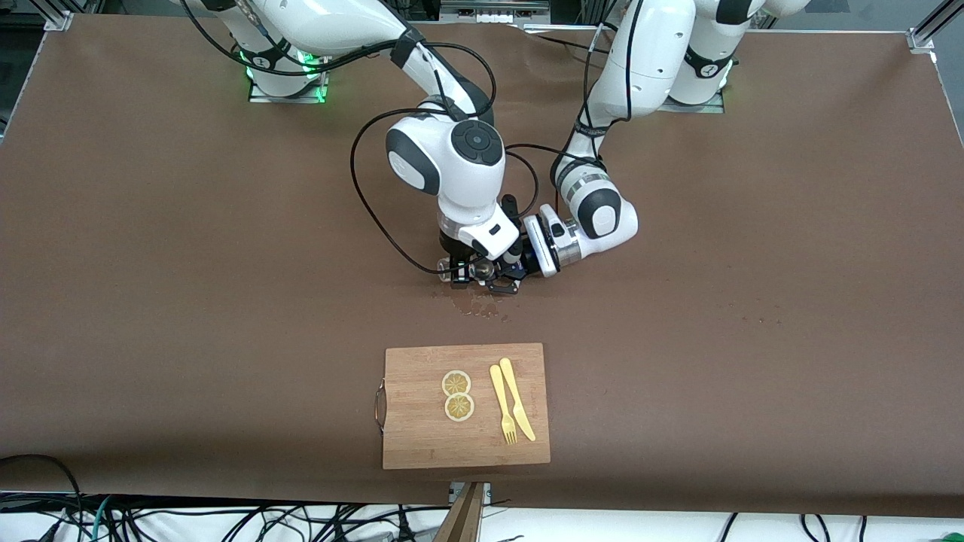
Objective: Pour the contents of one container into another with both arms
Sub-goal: 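Tip the glass further with the right gripper, pouring into the jigger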
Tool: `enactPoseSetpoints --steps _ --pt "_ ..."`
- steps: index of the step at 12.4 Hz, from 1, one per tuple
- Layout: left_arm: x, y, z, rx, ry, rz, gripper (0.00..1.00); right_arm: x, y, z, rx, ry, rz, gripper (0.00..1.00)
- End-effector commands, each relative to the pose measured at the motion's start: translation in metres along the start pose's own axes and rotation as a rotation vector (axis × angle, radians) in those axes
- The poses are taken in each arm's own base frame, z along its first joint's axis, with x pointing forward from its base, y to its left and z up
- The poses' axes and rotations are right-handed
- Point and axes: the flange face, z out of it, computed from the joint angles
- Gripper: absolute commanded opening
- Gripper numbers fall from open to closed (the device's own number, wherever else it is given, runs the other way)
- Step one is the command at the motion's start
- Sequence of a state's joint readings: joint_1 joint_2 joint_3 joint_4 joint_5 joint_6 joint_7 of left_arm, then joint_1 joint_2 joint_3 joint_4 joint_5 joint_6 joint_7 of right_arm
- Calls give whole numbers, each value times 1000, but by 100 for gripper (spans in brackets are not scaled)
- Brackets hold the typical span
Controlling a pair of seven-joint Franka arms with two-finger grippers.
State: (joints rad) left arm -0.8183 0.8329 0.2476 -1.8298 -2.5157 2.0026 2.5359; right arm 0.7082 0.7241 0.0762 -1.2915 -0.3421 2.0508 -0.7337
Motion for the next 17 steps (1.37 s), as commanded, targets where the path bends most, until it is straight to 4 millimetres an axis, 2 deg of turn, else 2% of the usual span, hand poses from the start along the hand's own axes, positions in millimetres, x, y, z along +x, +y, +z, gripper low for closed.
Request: enactPoseSetpoints --steps 1,5,17 --pt "2 1 3 40 43 12 0 3 0 -7 -22 -38 4 13" --pt "0 1 3 42 41 11 0 8 -1 -13 -44 -45 -12 13" --pt "-1 1 3 42 40 11 0 17 -8 -14 -74 -65 -19 13"
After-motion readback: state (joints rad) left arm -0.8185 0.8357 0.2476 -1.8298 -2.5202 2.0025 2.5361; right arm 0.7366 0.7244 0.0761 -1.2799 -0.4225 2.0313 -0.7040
